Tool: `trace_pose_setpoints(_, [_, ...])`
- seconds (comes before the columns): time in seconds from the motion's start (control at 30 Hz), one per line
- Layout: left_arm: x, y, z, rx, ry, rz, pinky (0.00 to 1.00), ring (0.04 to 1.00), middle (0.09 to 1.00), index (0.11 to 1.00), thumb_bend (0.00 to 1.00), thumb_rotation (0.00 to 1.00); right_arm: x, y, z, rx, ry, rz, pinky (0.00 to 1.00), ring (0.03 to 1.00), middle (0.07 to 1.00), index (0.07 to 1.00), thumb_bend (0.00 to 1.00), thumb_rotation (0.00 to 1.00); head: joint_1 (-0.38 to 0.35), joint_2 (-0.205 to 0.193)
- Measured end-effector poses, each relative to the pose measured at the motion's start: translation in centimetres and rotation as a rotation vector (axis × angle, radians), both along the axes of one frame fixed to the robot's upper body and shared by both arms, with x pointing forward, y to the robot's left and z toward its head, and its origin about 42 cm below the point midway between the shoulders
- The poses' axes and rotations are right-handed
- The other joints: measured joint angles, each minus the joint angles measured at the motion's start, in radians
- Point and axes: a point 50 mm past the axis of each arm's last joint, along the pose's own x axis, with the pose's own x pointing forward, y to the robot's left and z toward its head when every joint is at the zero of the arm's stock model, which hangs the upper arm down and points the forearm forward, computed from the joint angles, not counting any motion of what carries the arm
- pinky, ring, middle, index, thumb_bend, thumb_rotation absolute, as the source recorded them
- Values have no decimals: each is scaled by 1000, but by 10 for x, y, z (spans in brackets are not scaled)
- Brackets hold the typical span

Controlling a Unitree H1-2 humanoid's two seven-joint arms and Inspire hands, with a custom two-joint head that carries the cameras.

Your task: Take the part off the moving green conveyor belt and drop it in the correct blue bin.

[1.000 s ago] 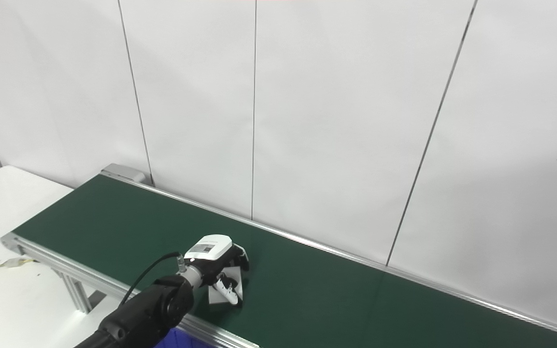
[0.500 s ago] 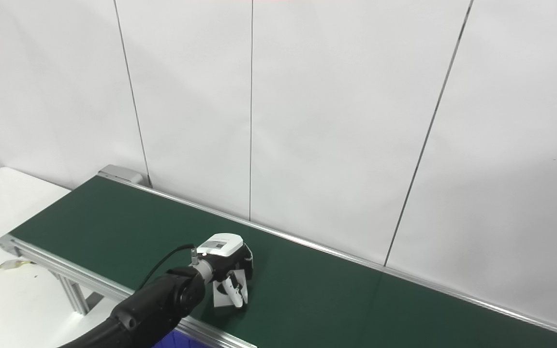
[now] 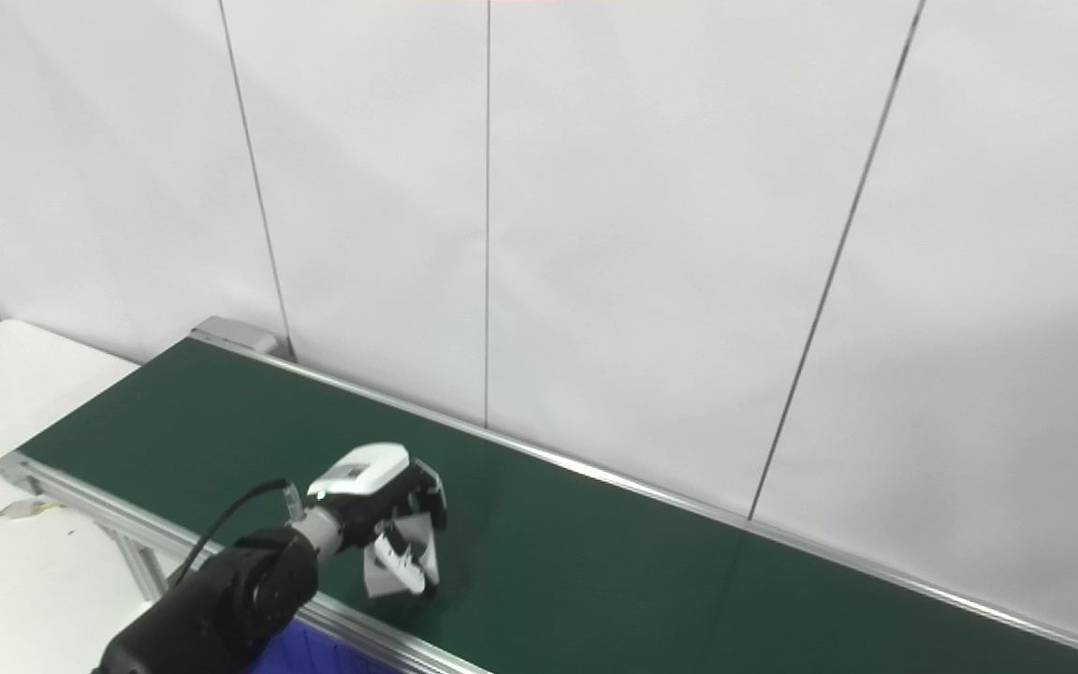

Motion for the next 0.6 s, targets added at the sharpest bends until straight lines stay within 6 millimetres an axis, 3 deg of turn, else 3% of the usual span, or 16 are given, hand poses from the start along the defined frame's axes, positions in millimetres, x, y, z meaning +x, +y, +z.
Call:
trace_pose_setpoints(0.2, [-8,-3,39,-75,-79,-55,396,405,499,512,499,0,-4,7,-1,-7,18,3,842,920,958,1000,631,74,-88,25])
trace_pose_setpoints(0.3, [-18,1,40,-108,-87,-71,425,424,494,511,499,0,-3,13,3,1,4,12,800,902,945,1000,637,90,-123,34])
trace_pose_setpoints(0.37, [-26,4,34,-140,-81,-94,438,435,491,509,500,0,-2,14,5,-2,-1,12,786,894,937,1000,644,88,-199,54])
trace_pose_setpoints(0.43, [-34,8,28,-169,-76,-115,440,434,488,512,499,0,-2,16,7,-3,-4,10,785,885,927,1000,649,89,-206,55])
trace_pose_setpoints(0.47, [-37,9,25,-182,-76,-123,437,431,487,514,499,0,-2,17,8,-5,-9,12,786,879,922,1000,652,103,-265,70])
trace_pose_setpoints(0.53, [-43,13,22,-206,-84,-140,433,428,486,516,498,0,-2,20,11,-6,-19,14,786,874,917,1000,655,115,-284,74])
trace_pose_setpoints(0.6, [-45,15,22,-221,-89,-144,424,425,490,511,498,0,-2,25,11,-10,-24,18,775,857,904,1000,680,202,-327,86])
